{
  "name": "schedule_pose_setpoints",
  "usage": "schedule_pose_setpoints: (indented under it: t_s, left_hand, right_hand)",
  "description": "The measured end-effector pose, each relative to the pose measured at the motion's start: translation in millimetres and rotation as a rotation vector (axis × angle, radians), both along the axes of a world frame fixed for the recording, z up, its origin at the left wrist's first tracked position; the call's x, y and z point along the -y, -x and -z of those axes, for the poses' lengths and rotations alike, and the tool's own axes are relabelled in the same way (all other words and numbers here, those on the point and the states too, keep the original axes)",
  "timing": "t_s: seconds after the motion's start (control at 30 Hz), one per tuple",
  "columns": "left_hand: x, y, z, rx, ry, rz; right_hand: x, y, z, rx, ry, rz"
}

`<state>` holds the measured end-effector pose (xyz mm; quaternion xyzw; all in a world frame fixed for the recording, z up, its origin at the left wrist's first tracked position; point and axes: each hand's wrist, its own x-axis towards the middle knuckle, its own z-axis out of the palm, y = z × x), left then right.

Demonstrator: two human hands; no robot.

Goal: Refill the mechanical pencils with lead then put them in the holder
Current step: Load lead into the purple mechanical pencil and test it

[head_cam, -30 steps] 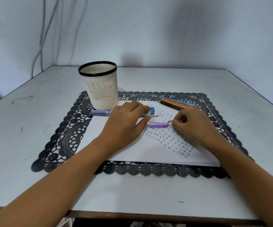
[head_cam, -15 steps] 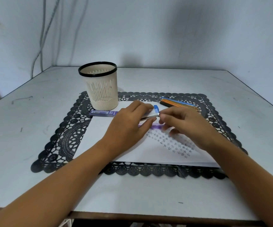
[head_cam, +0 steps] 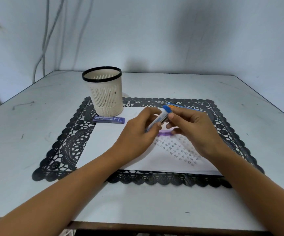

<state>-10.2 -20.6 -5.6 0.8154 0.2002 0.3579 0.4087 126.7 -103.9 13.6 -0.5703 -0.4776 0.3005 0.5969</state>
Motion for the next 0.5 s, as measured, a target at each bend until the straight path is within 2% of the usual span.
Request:
schedule_pose_setpoints:
  t_s: [0.13, 0.23, 0.3, 0.5]
  left_hand:
    - [5, -2, -4, -0.001, 0.419, 0.132]
    - [8, -2, -5, 0.013, 0.609, 0.222]
    - [9, -1, -5, 0.035, 0.685, 0.256]
    - [11, 0, -6, 0.070, 0.765, 0.318]
  right_hand:
    - [0, -2, 1, 0.005, -0.059, -0.013]
    - [-2, -4, 2, -0.187, -0.018, -0.118]
    - [-3, -7, 3, -0.322, 0.017, -0.177]
    - [-6, -11, 3, -0.456, 0.029, -0.336]
